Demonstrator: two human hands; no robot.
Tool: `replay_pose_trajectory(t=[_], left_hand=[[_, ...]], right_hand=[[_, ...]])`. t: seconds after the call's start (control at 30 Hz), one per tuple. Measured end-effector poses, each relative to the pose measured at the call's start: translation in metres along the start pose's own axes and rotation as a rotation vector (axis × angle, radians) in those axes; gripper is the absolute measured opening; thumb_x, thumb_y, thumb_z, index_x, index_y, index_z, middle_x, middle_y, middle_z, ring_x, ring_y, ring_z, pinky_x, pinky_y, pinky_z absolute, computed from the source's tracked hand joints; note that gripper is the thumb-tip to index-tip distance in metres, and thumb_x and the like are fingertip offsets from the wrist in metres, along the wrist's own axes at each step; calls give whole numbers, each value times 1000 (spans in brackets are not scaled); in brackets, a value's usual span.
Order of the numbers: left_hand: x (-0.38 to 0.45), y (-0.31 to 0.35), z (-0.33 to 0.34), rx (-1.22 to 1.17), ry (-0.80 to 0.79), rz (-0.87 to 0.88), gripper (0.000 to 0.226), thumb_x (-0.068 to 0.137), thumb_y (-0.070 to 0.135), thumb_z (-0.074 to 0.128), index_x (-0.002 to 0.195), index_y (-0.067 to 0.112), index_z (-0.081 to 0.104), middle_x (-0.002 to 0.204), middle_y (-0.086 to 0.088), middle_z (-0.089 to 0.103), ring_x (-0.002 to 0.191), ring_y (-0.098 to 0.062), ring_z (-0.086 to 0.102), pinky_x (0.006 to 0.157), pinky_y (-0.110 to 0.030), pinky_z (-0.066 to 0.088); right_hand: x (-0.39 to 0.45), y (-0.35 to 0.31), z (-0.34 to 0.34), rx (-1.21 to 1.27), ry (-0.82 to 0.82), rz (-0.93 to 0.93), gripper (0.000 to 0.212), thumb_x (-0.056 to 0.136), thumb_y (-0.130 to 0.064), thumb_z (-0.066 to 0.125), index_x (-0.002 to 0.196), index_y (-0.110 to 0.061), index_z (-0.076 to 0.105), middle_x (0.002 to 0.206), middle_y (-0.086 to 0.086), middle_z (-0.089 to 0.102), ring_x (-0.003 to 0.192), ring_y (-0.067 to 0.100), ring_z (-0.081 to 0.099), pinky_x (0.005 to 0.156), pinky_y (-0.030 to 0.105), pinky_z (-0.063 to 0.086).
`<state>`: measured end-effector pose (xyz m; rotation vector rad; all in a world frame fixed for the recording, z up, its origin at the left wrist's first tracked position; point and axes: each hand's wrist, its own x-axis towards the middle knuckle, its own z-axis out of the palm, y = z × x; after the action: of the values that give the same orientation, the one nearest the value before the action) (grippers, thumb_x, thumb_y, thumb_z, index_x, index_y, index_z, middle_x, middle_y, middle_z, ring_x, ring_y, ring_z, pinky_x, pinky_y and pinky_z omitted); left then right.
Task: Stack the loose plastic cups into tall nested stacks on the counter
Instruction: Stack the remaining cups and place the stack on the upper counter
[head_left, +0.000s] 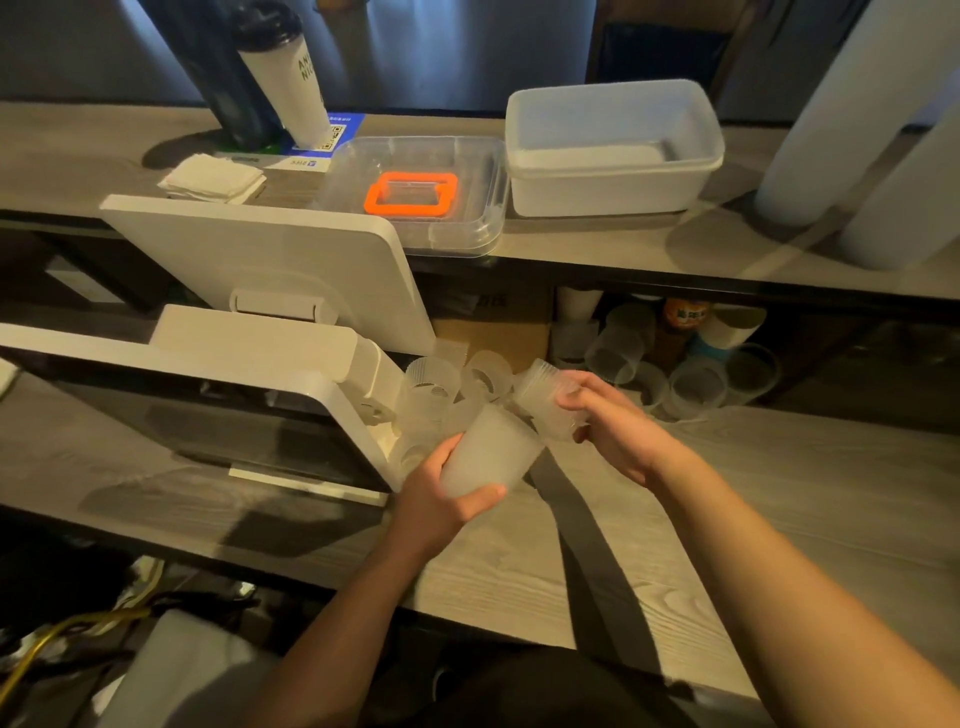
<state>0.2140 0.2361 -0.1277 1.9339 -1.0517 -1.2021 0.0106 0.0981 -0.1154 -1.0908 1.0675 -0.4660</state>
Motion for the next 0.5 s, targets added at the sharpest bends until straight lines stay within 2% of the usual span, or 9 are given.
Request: replay_pose_trajectory(t=[0.1,0.23,0.33,0.4,0.5], left_hand=[[-2,3,0,10,-17,21,92,59,58,79,140,34,45,123,14,53,109,-12,57,85,-45,60],[-4,5,-2,25,-29,29,91,59,60,79,139,33,46,120,18,52,107,-10,57,84,-45,60],[-5,4,-3,2,-20,31,95,54,65,77,140,34,48,122,16,55,108,-13,59,83,-46,60],[-5,4,-3,-15,-7,27,96,54,66,77,139,34,48,121,16,56,108,-13,60,84,-45,60],[-4,3,-3,-22,14,35,95,55,68,76,138,34,48,119,18,58,107,-9,60,87,-42,59]], right_hand=[[-4,-3,7,-128,-18,-63,66,75,-43,67,138,-33,50,125,-7,55,111,16,53,83,30,43],[-8,-4,16,-213,-51,-110,52,88,-34,73,135,-33,50,125,-5,53,112,12,53,83,24,42],[-9,-3,25,-214,-45,-125,60,82,-47,73,136,-32,50,127,-7,54,113,9,53,88,25,44],[-10,1,33,-215,-47,-132,68,77,-58,70,138,-33,50,129,-8,52,118,8,52,98,29,44],[-11,8,46,-220,-97,-128,65,87,-69,58,140,-33,47,142,-8,47,129,9,46,110,33,38]])
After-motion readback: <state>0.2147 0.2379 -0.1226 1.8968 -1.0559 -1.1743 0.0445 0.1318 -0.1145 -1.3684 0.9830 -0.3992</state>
